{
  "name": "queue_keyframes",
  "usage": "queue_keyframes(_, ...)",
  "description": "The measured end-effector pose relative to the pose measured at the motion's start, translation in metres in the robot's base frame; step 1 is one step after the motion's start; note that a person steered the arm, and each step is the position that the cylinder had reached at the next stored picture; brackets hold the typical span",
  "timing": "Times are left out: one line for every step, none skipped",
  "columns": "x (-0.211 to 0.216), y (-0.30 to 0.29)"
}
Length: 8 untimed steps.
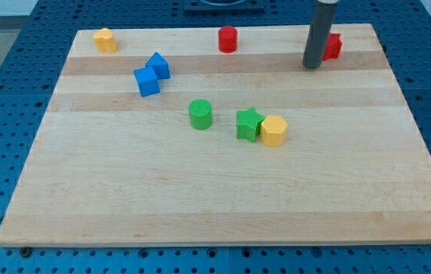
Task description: Move the red star parallel to the red circle
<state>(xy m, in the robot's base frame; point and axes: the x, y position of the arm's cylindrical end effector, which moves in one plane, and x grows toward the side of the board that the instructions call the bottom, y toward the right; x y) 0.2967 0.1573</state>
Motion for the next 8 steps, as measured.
queue_keyframes(-0.011, 0.012)
queue_keyframes(-0.012, 0.021)
queue_keyframes(-0.016, 0.027)
queue_keyframes(-0.026, 0.027)
queue_keyframes(-0.029, 0.027)
queue_keyframes(-0.029, 0.028)
queue_keyframes(-0.029, 0.034)
queue_keyframes(-0.029, 0.037)
